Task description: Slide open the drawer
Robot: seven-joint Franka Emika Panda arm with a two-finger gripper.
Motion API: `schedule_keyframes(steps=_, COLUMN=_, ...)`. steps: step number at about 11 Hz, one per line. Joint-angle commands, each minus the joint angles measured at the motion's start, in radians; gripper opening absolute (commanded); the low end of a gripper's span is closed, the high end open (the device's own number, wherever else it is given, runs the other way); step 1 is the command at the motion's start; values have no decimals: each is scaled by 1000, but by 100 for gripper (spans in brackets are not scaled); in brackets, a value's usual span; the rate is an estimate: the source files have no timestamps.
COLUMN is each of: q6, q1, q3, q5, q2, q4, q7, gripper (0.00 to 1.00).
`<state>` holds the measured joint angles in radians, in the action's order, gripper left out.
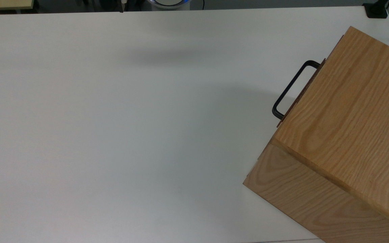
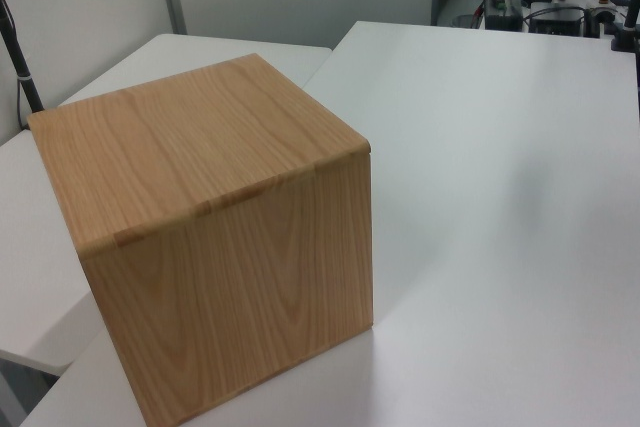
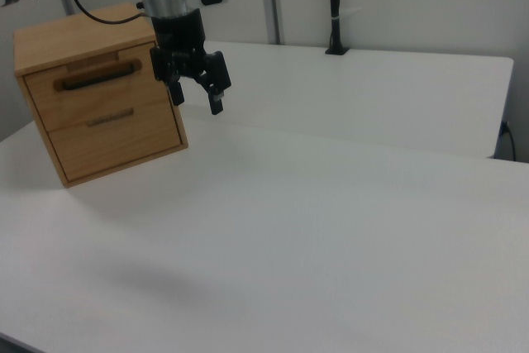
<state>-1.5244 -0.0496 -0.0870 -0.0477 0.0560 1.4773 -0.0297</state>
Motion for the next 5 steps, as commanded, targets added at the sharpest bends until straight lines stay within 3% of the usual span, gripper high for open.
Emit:
schedule_keyframes(steps=1, q6=79, q1=17, q3=12, q5=0, q2=-21, q4=-9, q7=43, gripper=100)
schedule_keyframes(steps=5, q6=107, q1=47, q3=15, q5=-38, q2=-13, q4=-9, q7=63, gripper=100)
